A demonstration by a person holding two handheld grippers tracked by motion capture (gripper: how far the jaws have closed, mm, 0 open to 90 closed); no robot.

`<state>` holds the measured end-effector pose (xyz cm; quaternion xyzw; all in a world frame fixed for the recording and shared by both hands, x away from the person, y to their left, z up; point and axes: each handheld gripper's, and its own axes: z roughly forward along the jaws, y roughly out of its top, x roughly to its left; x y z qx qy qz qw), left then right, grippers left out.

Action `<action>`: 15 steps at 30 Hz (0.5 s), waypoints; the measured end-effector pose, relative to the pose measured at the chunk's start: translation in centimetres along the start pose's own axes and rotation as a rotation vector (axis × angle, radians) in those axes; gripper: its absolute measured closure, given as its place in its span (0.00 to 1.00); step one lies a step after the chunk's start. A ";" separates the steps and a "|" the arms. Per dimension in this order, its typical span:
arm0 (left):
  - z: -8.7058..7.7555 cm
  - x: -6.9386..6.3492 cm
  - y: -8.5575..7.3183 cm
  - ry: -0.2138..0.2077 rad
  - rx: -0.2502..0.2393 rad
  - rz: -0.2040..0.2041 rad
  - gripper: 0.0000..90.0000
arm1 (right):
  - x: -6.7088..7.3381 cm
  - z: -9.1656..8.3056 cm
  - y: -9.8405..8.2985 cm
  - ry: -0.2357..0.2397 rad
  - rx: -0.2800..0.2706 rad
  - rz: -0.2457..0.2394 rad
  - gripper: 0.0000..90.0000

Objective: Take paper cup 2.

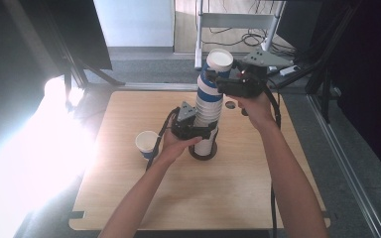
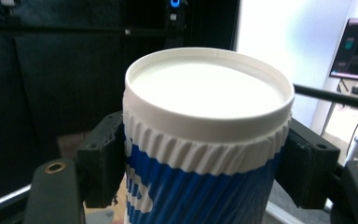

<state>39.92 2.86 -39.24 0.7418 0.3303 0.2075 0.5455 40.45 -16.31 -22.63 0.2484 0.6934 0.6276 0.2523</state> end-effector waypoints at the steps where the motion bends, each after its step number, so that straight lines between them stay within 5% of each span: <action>1: 0.0 0.0 0.0 0.001 0.000 -0.001 0.15 | 0.0 -0.2 0.2 -0.001 -0.010 -0.002 0.29; 15: 0.0 0.2 -0.1 0.004 0.001 -0.006 0.15 | 0.3 -3.2 1.4 0.009 -0.097 -0.018 0.29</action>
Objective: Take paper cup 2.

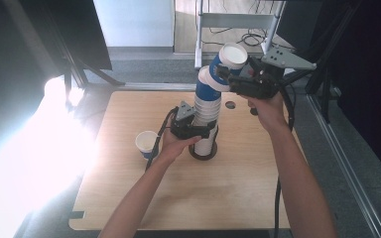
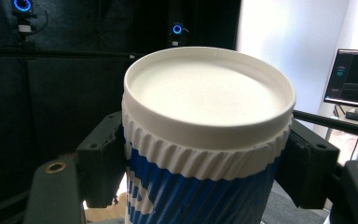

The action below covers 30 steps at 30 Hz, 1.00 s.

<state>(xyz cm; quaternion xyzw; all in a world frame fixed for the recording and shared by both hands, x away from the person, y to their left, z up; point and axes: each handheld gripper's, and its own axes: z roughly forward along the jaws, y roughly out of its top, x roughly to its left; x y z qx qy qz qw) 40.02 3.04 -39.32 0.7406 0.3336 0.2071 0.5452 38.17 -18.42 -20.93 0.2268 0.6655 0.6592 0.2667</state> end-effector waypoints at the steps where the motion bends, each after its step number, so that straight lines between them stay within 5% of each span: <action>1: 0.0 -0.1 0.0 0.002 0.000 0.001 0.15 | 0.1 -0.3 0.0 0.001 0.006 -0.007 0.30; 16: -0.4 -0.5 0.0 0.006 -0.008 0.005 0.09 | 1.3 -4.8 -2.4 0.042 -0.008 -0.024 0.29; 30: -3.6 -0.8 -1.0 -0.001 -0.040 0.002 0.07 | 2.2 -7.3 -5.6 0.052 -0.001 -0.010 0.29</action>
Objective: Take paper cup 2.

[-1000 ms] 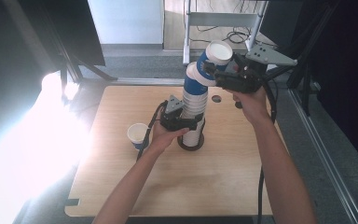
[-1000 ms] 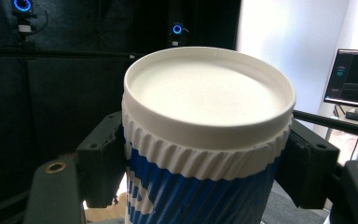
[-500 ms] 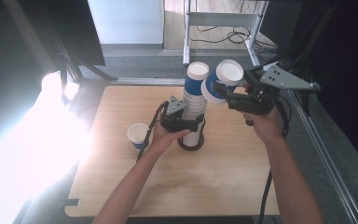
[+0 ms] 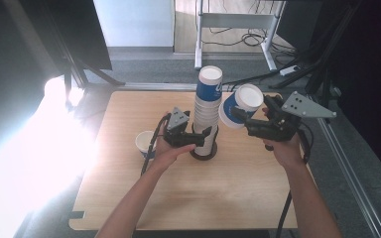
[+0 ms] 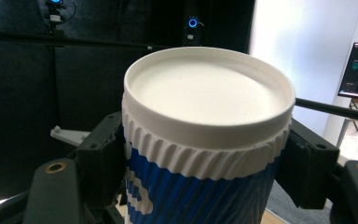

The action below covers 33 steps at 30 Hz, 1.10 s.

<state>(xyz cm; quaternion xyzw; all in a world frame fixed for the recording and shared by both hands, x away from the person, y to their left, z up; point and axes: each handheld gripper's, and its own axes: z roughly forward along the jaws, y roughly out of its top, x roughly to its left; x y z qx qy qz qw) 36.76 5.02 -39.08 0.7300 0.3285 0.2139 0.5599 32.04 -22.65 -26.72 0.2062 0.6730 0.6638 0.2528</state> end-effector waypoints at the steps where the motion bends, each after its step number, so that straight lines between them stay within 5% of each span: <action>1: -0.3 0.0 -0.2 -0.004 0.003 0.002 0.07 | 0.1 -0.2 -0.3 0.002 0.002 0.003 0.29; 26: -5.3 -2.0 -6.1 -0.105 0.042 -0.036 0.09 | 2.7 0.4 -10.0 0.067 0.134 0.085 0.30; 33: -6.2 -2.1 -8.2 -0.133 0.059 -0.077 0.10 | 3.4 0.9 -12.7 0.081 0.174 0.119 0.30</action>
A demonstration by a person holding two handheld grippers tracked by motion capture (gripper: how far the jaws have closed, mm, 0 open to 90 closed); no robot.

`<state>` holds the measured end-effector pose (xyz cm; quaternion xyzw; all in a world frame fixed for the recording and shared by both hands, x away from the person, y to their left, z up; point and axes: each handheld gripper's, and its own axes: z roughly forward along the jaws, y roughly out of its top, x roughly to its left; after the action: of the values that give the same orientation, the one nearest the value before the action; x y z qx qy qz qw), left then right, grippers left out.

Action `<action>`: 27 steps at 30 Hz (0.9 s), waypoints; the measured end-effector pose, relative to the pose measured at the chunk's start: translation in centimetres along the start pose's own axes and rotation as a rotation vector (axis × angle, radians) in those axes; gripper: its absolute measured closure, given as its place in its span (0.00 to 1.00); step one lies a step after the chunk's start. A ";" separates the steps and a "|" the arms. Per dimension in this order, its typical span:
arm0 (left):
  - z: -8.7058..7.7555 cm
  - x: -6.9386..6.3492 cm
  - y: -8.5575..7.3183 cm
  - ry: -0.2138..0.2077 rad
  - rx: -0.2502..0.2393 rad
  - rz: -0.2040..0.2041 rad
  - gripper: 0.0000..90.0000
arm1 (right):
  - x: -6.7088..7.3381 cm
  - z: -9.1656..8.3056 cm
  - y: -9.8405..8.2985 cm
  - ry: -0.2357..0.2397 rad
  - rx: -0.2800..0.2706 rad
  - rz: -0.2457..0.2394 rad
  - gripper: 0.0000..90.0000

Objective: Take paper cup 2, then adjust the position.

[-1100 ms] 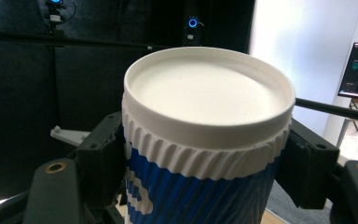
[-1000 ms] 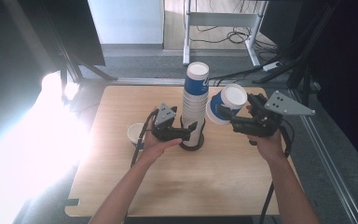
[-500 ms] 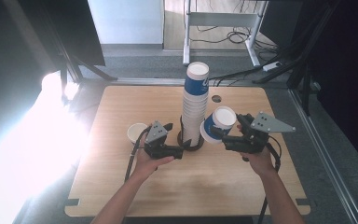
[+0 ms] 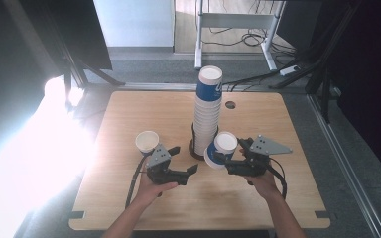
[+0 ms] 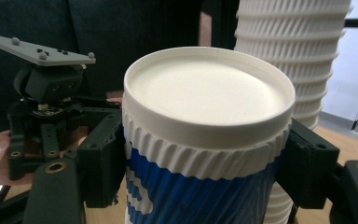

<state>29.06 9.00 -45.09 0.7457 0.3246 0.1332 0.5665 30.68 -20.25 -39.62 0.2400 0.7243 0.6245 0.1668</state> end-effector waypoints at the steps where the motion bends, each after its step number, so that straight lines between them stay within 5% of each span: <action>1: -0.1 0.0 -0.3 -0.003 0.006 -0.001 0.10 | 0.1 0.2 -0.3 0.003 0.007 0.004 0.30; 9: -0.6 0.2 -1.9 -0.007 0.028 -0.011 0.10 | 0.6 1.2 -2.2 0.003 0.043 0.003 0.29; 18: -0.9 -0.6 -3.1 0.011 0.065 0.035 0.11 | 1.5 1.8 -2.8 0.002 0.064 -0.011 0.29; 27: -0.1 -2.0 -2.5 -0.023 0.067 0.063 0.08 | 2.9 2.8 -2.9 0.053 0.076 -0.015 0.29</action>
<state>26.65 8.14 -47.02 0.7757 0.2986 0.1316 0.5401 29.34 -16.65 -42.78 0.2241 0.7535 0.6013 0.1431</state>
